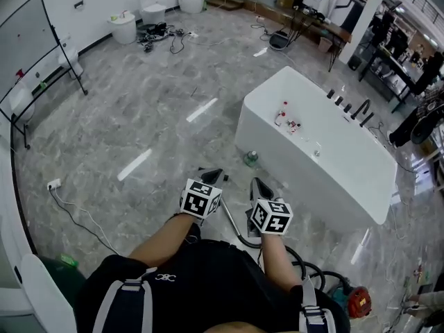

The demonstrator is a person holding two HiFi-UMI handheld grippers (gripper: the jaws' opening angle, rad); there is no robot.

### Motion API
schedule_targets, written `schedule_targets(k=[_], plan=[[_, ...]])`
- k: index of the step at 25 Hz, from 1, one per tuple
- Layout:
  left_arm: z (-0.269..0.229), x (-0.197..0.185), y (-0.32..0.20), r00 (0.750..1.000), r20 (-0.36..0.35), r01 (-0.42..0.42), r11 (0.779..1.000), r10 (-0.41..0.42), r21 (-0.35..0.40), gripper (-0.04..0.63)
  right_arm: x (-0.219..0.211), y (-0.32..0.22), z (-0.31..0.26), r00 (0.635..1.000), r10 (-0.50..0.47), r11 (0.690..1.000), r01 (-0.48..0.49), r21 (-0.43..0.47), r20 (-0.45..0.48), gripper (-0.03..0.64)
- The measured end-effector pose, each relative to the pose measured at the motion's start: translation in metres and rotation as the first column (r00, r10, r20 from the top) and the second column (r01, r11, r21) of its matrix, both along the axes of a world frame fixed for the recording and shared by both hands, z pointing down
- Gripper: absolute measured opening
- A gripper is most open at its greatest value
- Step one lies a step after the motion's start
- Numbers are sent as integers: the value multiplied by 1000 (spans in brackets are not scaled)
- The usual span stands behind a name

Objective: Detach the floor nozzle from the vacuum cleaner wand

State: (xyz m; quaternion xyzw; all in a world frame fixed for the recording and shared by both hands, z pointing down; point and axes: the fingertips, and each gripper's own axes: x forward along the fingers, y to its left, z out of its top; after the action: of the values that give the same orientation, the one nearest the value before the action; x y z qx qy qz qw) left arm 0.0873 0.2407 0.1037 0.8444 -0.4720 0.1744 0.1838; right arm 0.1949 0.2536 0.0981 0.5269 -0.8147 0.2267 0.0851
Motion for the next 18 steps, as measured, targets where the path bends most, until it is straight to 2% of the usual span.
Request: schedule_targets(k=[8, 18], plan=[[12, -33, -69, 999, -27, 23, 999, -23, -26, 6, -34, -64, 13, 999, -19, 1000, 19, -6, -27, 14], [2, -73, -182, 999, -14, -49, 998, 49, -33, 6, -81, -169, 7, 999, 14, 1000, -15, -27, -43, 14]])
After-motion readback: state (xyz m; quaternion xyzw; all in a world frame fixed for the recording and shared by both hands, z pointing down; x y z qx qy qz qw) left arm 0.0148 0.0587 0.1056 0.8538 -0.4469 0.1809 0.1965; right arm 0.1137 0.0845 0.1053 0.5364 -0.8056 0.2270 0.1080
